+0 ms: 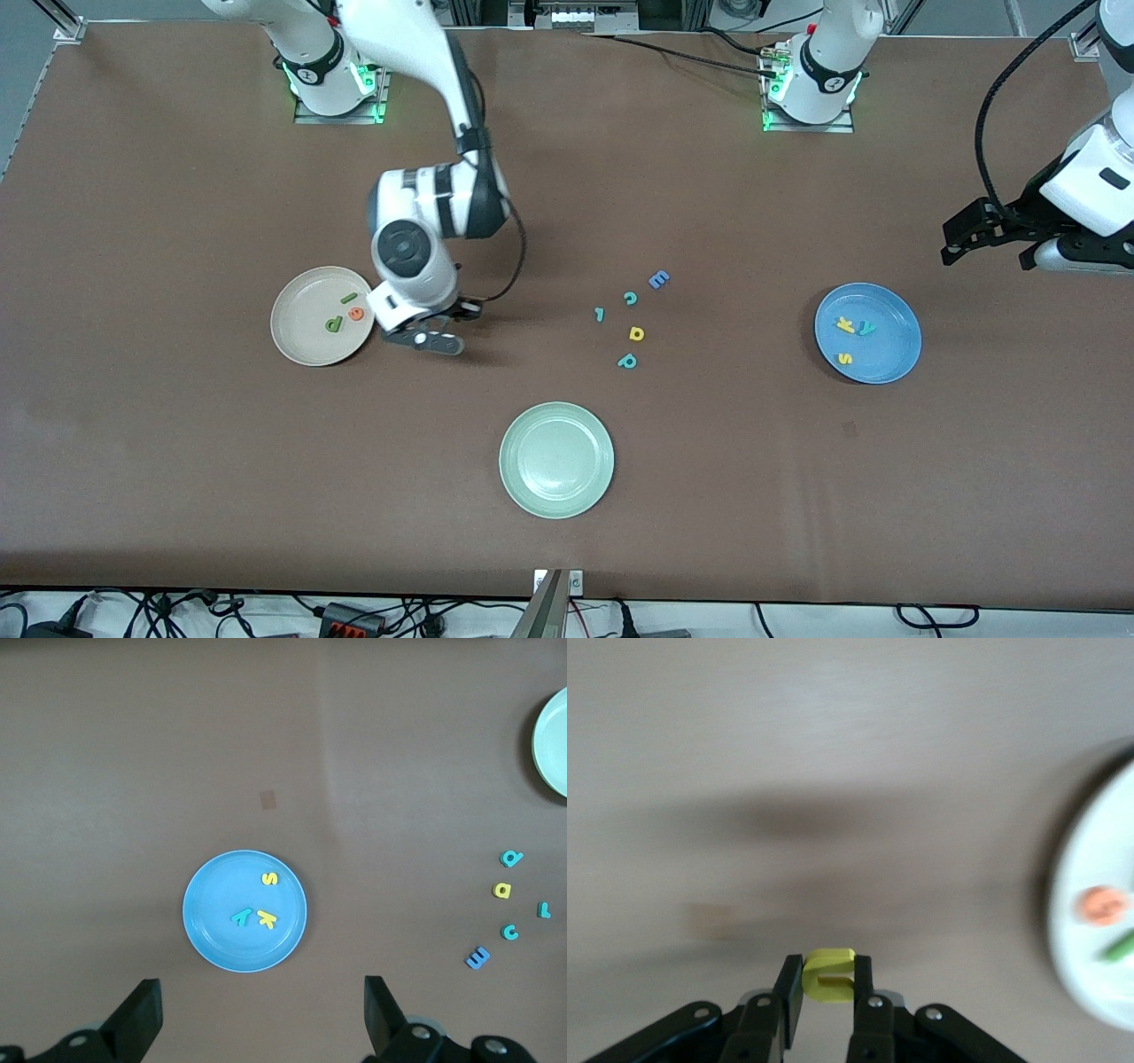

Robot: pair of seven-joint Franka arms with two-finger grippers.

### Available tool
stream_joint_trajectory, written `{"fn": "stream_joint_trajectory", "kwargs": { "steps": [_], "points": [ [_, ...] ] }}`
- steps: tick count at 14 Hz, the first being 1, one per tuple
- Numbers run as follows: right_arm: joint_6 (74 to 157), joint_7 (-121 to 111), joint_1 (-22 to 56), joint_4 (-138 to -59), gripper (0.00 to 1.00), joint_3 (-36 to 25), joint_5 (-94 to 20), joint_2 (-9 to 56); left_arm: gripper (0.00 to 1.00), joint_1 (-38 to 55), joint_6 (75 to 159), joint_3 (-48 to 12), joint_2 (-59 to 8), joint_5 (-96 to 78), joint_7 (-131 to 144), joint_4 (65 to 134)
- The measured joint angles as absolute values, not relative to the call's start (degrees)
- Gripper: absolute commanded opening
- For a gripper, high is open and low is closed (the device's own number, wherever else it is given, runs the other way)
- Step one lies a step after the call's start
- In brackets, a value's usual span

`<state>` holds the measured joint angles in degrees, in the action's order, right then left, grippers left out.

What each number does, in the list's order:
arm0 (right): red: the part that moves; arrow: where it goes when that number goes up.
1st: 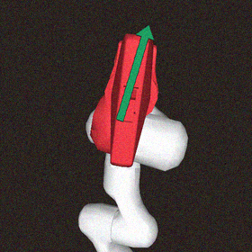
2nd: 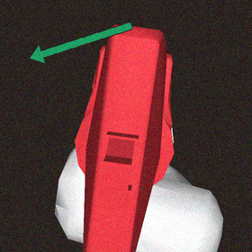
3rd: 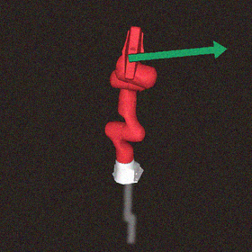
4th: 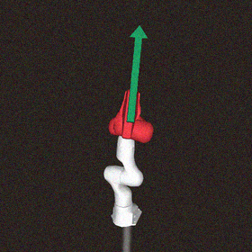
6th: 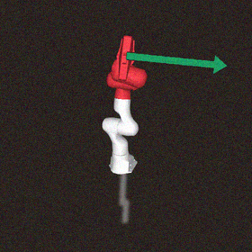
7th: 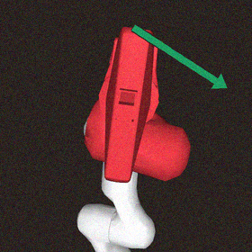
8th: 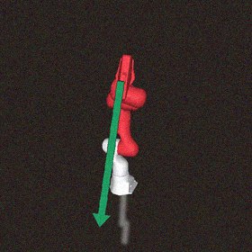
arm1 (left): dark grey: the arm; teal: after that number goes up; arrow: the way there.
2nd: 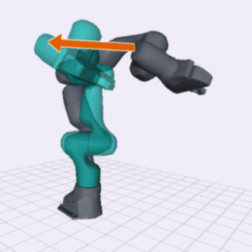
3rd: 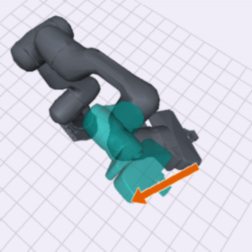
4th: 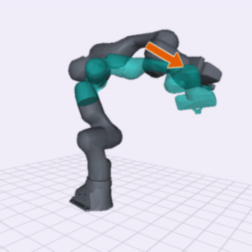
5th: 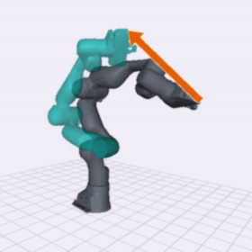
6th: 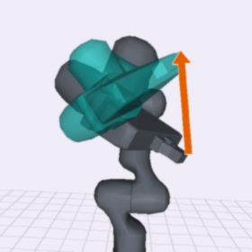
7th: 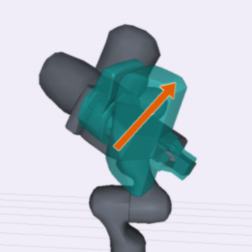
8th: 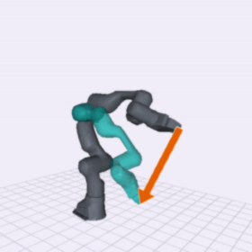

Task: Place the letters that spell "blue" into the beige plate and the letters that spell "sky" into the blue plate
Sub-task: 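Carry the yellow u to the beige plate and open the right gripper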

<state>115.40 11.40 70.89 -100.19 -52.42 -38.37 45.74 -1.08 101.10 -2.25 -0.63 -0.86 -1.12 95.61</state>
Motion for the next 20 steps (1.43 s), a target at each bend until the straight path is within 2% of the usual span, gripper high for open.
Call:
{"fn": "stream_joint_trajectory", "kwargs": {
  "steps": [4,12,13,14,15,16,20],
  "points": [
    [108.19,-2.62,65.2,-102.09,0.23,-56.28,-38.38,45.71,1.0,-1.46,101.38,-2.15,-2.68,-0.86,-1.05,93.02],
    [107.8,-23.48,54.61,-107.15,0.25,-56.39,-38.39,45.86,1.0,-1.86,101.39,-2.05,-4.03,-0.86,-0.65,91.89],
    [107.8,-24.28,54.33,-107.4,0.33,-56.38,-38.39,45.87,1.0,-2.04,101.39,-2.04,-4.07,-0.86,-0.64,91.88],
    [107.81,-24.84,54.16,-107.5,0.49,-56.37,-38.39,45.88,1.0,-2.24,101.39,-2.04,-4.13,-0.86,-0.64,91.88],
    [107.81,-25.03,54.02,-107.51,0.8,-56.37,-38.39,45.89,1.0,-2.51,101.39,-2.03,-4.24,-0.86,-0.64,91.87],
    [107.81,-25.07,53.91,-107.51,1.0,-56.37,-38.45,45.89,1.0,-2.84,101.4,-2.02,-4.37,-0.86,-0.64,91.86],
    [107.81,-25.1,53.34,-107.5,1.0,-56.37,-40.02,45.9,1.0,-3.34,101.53,-1.98,-4.96,-0.86,-0.64,91.41]
  ]
}}
